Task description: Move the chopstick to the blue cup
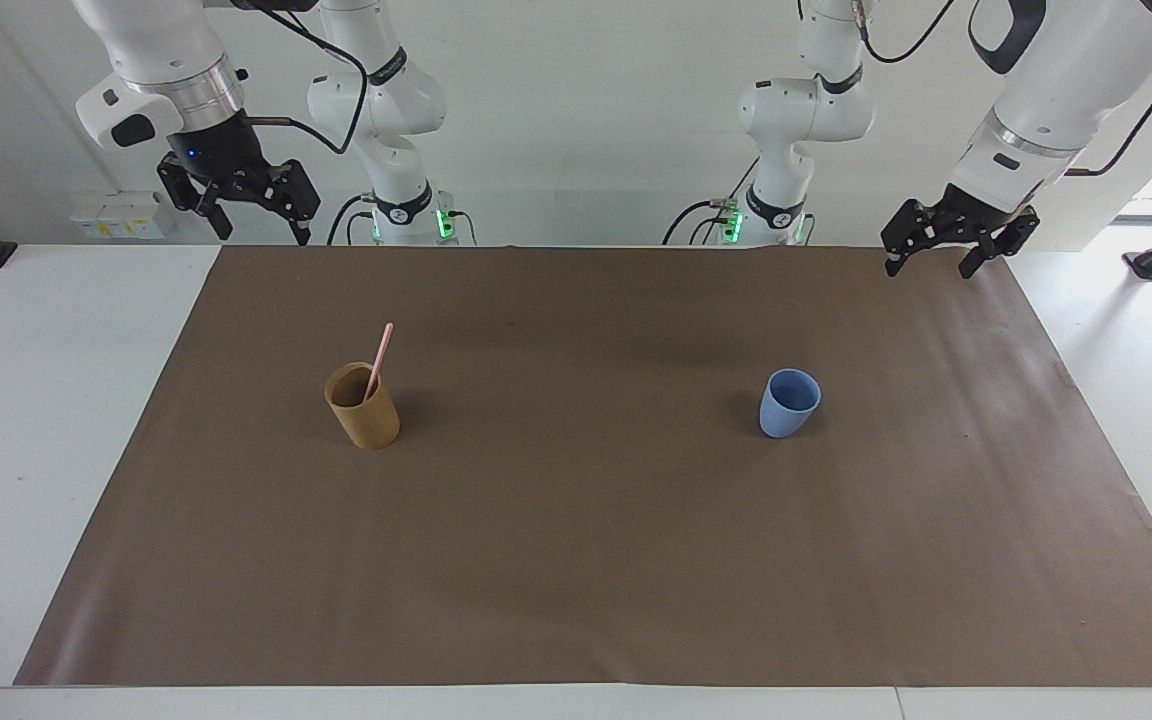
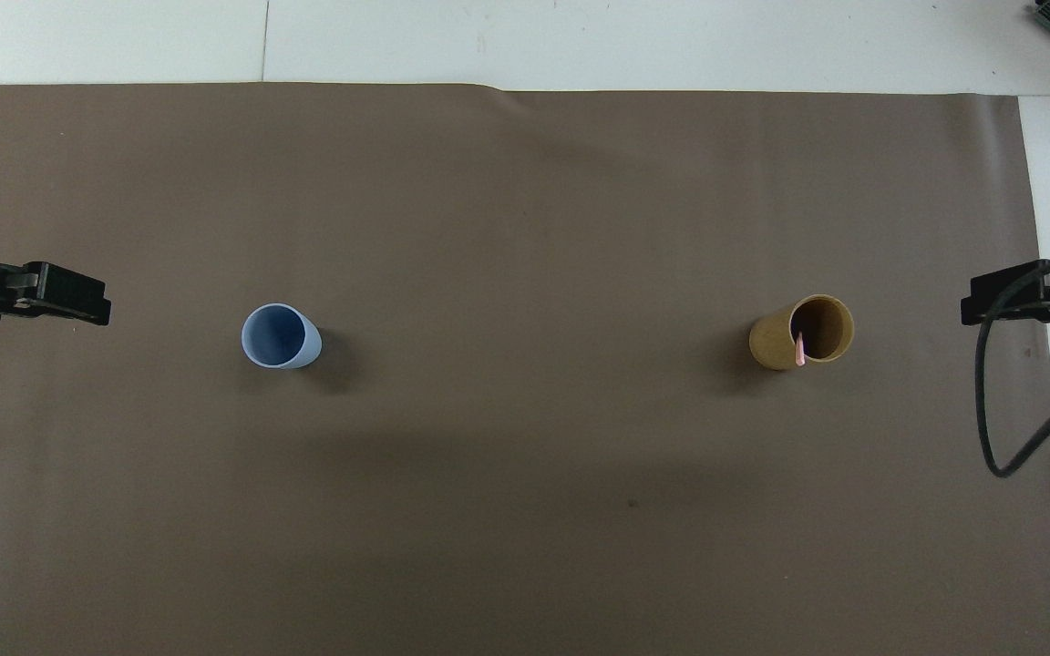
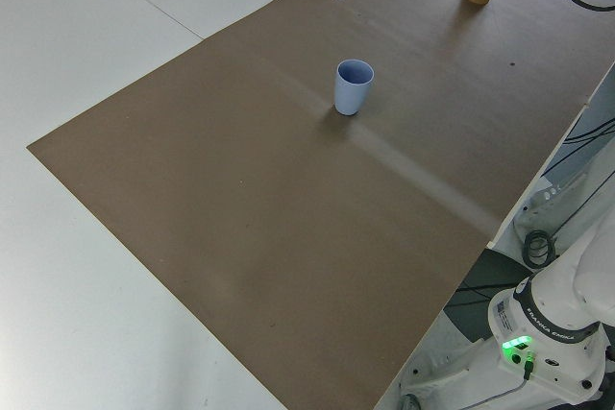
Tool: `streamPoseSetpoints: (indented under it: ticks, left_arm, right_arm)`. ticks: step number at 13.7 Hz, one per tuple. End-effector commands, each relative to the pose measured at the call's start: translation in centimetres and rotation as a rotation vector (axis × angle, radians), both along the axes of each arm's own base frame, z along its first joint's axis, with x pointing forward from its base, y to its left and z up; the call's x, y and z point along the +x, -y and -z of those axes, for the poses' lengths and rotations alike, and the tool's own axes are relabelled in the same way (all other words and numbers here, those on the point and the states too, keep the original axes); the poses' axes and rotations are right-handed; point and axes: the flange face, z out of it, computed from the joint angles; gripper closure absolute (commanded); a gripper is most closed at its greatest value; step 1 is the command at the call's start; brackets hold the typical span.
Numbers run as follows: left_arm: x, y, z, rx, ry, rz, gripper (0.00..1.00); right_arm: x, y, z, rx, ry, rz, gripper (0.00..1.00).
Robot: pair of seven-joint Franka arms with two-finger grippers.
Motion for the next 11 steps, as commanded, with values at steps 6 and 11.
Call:
streamPoseSetpoints:
  ticks: [6,11]
  left_arm:
    - [-0.5,-1.2,-1.5,-0.005,0.031,-0.015,0.0]
    - [-0.6,-1.2,-1.7,-0.003,0.031,-0.016,0.0]
  right_arm:
    - [-1.4,0.3,0.8,-0.006,0.033,-0.001,0.0]
    - [-1.6,0.3,1.0,-0.006,0.04,-0.001,0.0]
